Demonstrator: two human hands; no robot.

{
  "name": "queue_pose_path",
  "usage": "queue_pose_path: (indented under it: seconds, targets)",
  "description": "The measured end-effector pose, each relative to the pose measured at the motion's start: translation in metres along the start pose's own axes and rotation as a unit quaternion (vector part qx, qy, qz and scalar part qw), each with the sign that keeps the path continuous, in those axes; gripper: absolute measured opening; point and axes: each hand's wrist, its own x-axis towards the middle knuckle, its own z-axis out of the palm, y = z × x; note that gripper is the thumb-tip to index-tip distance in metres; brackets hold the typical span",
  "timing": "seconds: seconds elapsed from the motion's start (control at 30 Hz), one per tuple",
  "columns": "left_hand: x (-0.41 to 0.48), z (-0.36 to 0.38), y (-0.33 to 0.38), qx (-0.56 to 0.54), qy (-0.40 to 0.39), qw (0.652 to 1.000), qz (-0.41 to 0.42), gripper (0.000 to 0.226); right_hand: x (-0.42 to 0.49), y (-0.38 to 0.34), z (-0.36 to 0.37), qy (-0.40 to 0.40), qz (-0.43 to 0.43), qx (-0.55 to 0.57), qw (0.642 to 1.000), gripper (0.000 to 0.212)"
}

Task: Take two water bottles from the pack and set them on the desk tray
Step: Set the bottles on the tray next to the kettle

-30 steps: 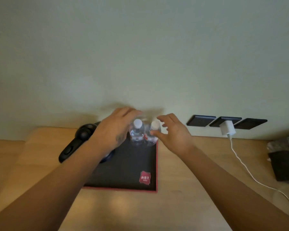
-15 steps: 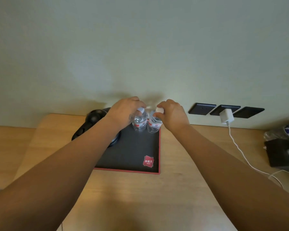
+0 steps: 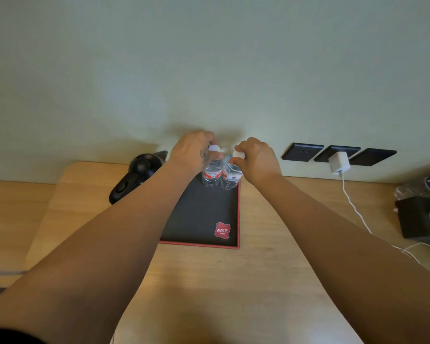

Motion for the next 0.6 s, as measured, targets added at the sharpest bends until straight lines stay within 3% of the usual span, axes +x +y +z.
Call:
queue_pose_path:
  seconds: [0.6]
  targets:
    - [-0.002, 0.006, -0.025, -0.118, 0.038, 0.992, -0.038, 0.035, 0.003, 0.0, -0.019, -0.069, -0.108, 0.004, 0.992, 0.033]
